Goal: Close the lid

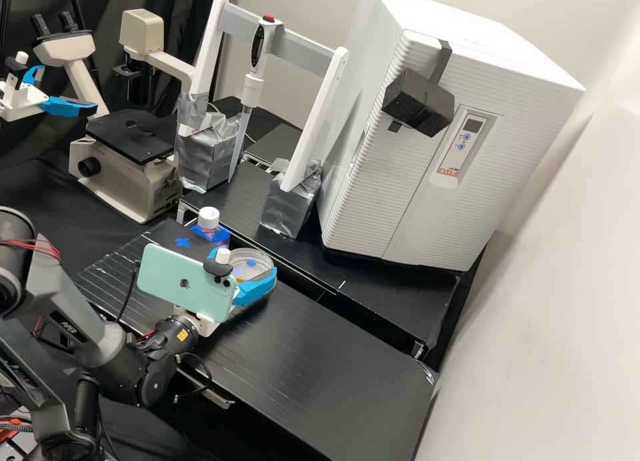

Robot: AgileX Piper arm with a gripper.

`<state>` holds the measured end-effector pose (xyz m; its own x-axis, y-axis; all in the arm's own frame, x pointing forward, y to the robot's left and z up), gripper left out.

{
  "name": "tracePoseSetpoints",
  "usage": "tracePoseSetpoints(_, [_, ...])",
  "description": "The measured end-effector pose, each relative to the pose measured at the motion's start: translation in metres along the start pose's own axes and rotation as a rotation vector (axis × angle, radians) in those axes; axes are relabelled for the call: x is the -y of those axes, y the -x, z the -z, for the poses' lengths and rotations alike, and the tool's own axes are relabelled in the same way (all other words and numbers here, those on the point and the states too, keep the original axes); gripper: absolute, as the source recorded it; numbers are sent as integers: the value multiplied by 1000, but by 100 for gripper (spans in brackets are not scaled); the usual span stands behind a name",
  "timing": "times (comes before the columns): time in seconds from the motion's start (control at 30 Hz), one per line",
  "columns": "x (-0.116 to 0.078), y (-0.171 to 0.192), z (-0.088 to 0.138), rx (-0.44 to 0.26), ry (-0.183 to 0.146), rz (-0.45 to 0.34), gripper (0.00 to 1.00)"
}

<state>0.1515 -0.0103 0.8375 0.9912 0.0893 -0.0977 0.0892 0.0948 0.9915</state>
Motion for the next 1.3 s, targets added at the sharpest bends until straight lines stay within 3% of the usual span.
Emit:
tracePoseSetpoints(0.27, [-1, 0, -1, 1, -6, -12, 0])
tracePoseSetpoints(0.43, [-7, 5, 0, 20, 4, -56, 0])
tracePoseSetpoints(0.57, [-11, 8, 1, 34, -7, -78, 0])
tracePoseSetpoints(0.8, [-8, 9, 2, 28, -9, -45, 0])
tracePoseSetpoints(1.13, [-4, 3, -2, 20, -58, -23, 0])
tracePoseSetpoints(1.3, [-3, 2, -2, 14, -53, -20, 0])
